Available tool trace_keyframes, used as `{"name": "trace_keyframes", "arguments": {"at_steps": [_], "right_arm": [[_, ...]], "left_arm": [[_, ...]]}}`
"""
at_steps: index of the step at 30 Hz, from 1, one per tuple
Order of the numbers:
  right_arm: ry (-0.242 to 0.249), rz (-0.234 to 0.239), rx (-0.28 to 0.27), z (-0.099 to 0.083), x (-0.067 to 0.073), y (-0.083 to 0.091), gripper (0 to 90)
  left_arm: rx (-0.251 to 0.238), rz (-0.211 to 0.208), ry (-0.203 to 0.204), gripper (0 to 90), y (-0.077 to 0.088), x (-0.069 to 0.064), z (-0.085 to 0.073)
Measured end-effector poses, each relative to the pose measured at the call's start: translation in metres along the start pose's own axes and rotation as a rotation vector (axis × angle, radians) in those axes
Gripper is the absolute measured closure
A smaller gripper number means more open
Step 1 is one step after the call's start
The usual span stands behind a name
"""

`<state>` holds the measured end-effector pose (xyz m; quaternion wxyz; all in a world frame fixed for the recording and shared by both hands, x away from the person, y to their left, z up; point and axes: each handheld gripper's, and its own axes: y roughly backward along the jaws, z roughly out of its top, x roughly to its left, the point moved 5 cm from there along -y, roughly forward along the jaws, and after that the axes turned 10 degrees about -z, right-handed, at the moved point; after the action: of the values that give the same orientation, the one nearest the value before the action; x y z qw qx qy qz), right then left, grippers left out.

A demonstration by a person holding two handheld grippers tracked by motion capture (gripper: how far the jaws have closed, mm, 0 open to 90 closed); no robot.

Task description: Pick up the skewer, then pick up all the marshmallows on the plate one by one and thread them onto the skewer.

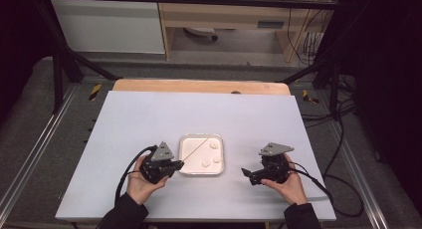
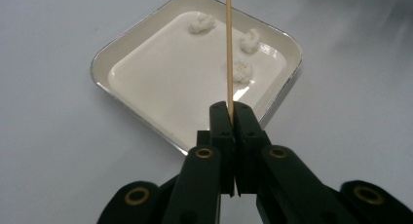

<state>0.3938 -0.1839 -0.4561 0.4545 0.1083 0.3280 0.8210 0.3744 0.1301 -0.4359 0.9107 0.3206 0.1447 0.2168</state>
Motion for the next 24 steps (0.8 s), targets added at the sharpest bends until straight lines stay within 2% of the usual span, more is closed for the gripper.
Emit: {"name": "trace_keyframes", "arguments": {"at_steps": [7, 18, 24], "right_arm": [[-0.011, 0.028, -0.022, 0.018, 0.013, -0.005, 0.7], [0.002, 0.043, -0.031, 0.032, 0.028, -0.01, 0.6], [-0.017, 0.056, -0.043, 0.04, 0.035, -0.017, 0.6]], "left_arm": [[-0.035, 0.024, 0.016, 88.5, 0.011, 0.005, -0.014], [-0.064, 0.033, 0.042, 88.5, 0.023, 0.006, -0.034], [-0.069, 0.03, 0.052, 88.5, 0.029, 0.006, -0.043]]}}
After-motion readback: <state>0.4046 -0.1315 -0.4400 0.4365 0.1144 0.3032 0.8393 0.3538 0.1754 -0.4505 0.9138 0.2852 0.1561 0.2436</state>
